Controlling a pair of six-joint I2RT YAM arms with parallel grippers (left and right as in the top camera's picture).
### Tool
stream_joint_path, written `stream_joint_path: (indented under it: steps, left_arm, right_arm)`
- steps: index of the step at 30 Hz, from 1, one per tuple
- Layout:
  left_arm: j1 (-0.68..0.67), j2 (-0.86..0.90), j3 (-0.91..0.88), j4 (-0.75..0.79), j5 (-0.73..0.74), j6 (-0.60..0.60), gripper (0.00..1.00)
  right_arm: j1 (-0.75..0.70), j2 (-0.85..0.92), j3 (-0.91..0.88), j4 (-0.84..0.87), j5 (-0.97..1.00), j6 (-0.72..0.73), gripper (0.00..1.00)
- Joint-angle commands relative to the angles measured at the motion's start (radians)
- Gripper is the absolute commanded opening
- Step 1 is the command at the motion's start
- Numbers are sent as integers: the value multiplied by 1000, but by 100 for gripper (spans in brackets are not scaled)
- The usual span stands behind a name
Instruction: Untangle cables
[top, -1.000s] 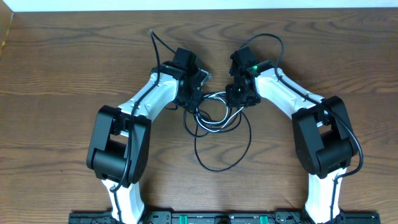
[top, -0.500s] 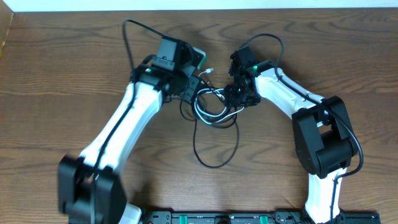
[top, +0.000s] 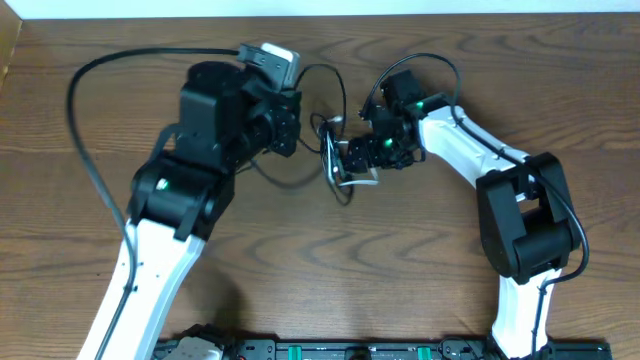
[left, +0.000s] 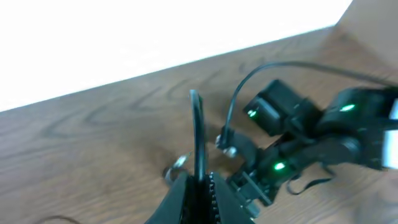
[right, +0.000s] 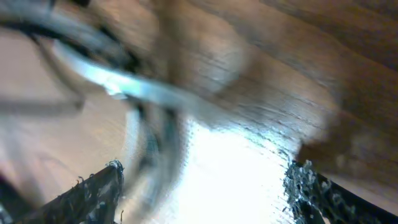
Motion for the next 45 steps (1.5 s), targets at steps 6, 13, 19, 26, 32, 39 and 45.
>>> stream_joint_path:
  steps: [6,13,19,26,32,39,45]
  left_arm:
    - [1,-43,0,117,240,-140,7]
    - [2,-40,0,172,285,-267,8]
    - [2,-40,0,252,272,-343,8]
    - [2,-40,0,263,270,-379,8]
    - [2,-40,0,253,210,-406,7]
    - [1,-31,0,252,202,-451,7]
    - [2,-30,0,259,202,-487,8]
  right_arm:
    - [-90,-190,9,-2,-193,-163,80]
    - [-107,-309,9,24,-298,-250,83]
    - [-113,-320,9,37,-366,-253,83]
    - [-159,-320,9,39,-403,-253,81]
    - [-242,-320,9,36,-418,-224,79]
    - [-242,-320,8,-30,-638,-380,88]
    - [-175,-317,7,-17,-629,-380,81]
